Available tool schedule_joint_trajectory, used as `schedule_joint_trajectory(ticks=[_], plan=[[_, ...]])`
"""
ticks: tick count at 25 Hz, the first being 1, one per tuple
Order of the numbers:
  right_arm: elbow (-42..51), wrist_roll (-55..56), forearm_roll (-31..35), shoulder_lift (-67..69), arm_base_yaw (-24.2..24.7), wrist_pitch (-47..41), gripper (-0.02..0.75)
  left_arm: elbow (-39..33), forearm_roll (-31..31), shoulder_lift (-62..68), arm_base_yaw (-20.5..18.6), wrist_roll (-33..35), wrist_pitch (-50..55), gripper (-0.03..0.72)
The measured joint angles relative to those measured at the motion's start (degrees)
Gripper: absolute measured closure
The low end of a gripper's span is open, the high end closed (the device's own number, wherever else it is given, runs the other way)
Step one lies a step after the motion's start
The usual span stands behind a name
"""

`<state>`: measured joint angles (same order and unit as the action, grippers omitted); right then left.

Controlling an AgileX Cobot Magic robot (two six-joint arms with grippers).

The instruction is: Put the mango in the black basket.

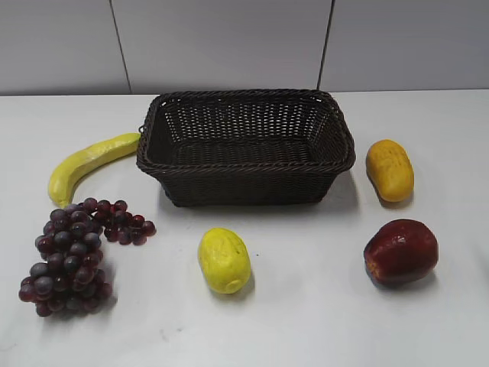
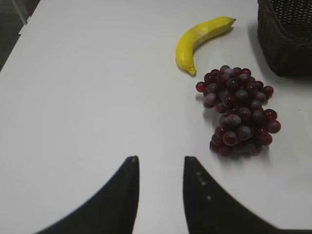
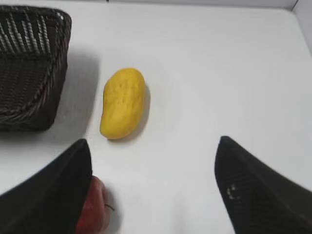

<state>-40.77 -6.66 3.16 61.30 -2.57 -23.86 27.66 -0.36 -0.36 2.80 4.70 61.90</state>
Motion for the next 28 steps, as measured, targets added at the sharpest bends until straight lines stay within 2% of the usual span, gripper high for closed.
schedule_joint_trajectory(ticks=[6, 10, 20, 28], plan=[[-15.1, -0.6, 2.0, 19.2, -2.5, -8.8, 0.079, 0.0, 0.0, 0.0, 0.0, 0.0, 0.0, 0.456], [-22.0, -0.6, 2.4, 29.7, -3.3, -11.1, 0.078, 0.0, 0.0, 0.0, 0.0, 0.0, 0.0, 0.456], [-33.0, -1.4, 3.7, 49.4, -3.3, -12.9, 0.078, 0.0, 0.0, 0.0, 0.0, 0.0, 0.0, 0.456], [-38.8, -2.9, 5.1, 58.4, -3.3, -13.3, 0.078, 0.0, 0.0, 0.0, 0.0, 0.0, 0.0, 0.456]])
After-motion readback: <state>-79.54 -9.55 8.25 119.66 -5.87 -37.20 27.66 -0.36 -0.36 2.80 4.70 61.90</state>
